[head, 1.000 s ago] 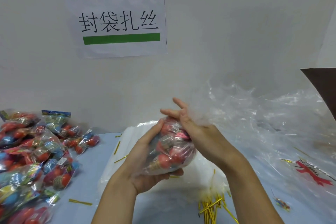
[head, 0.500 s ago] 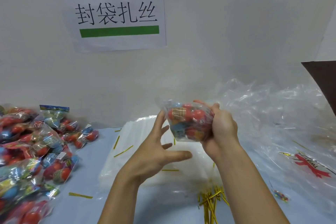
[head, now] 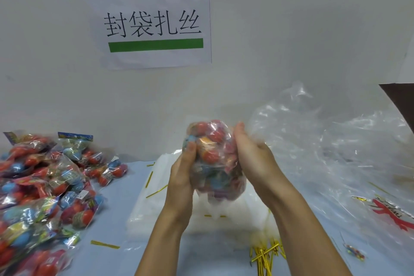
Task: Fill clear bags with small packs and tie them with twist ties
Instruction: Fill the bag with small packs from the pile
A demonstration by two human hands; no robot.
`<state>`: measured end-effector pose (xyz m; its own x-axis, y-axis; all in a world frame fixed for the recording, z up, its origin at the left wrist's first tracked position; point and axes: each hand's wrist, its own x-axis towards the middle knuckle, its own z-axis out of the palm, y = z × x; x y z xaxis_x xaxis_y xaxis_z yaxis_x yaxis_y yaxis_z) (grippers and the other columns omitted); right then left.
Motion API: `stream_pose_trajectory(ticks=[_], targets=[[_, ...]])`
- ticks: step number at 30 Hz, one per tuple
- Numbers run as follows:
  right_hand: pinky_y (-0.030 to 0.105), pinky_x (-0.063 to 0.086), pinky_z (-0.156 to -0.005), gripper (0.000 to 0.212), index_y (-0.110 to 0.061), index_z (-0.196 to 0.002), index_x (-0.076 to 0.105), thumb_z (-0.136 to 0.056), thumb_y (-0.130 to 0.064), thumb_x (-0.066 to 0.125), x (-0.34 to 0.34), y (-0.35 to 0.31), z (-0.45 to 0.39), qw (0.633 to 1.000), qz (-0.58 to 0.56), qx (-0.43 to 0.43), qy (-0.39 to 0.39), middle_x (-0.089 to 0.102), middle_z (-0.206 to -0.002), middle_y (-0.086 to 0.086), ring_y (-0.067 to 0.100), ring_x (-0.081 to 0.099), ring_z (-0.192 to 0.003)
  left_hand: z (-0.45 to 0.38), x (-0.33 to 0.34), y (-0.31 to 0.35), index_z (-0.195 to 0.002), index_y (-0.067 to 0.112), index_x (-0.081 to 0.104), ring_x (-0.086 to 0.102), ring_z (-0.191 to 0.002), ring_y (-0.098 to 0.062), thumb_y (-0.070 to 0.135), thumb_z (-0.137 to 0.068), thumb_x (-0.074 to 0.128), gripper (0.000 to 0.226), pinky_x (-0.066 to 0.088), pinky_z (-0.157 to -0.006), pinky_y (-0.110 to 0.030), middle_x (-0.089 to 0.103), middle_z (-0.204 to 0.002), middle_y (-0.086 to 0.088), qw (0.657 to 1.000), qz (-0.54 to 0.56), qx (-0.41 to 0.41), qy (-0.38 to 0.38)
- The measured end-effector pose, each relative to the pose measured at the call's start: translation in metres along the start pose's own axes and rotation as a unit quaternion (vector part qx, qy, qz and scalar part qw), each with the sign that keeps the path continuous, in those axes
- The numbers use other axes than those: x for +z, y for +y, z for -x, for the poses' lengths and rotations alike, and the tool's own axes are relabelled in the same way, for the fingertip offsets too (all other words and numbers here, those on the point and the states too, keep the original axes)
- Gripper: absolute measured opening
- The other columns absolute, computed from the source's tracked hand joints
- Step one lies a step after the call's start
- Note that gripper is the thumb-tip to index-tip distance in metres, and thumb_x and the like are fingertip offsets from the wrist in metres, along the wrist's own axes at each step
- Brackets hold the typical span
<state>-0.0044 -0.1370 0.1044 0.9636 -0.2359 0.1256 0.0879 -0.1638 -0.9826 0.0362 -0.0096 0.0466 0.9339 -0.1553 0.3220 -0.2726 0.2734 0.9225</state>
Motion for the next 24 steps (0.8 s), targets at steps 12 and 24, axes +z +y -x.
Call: stream_pose_trajectory(ticks=[12, 24], targets=[[0.034, 0.057, -0.094, 0.055, -0.046, -0.085, 0.078, -0.103, -0.059, 0.028, -0.002, 0.007, -0.001, 0.996, -0.018, -0.093, 0.005, 0.076, -0.092, -0.023, -0.002, 0.071, -0.087, -0.002, -0.003, 0.0, -0.11, 0.013, 0.075, 0.072, -0.078, -0.039, 0.073, -0.094, 0.02, 0.083, 0.057, -0.059, -0.039, 0.072, -0.1, -0.025, 0.949, 0.088, -0.265, -0.143], [0.032, 0.06, -0.065, 0.065, -0.015, -0.074, 0.08, -0.109, -0.044, 0.034, -0.012, 0.018, -0.02, 0.974, -0.198, 0.016, 0.108, 0.079, -0.081, 0.005, 0.02, 0.076, -0.074, -0.003, -0.007, -0.001, -0.098, 0.033, 0.074, 0.074, -0.074, -0.04, 0.031, -0.104, 0.046, 0.029, 0.062, -0.076, -0.046, 0.076, -0.098, -0.013, 0.976, -0.109, -0.18, -0.053]])
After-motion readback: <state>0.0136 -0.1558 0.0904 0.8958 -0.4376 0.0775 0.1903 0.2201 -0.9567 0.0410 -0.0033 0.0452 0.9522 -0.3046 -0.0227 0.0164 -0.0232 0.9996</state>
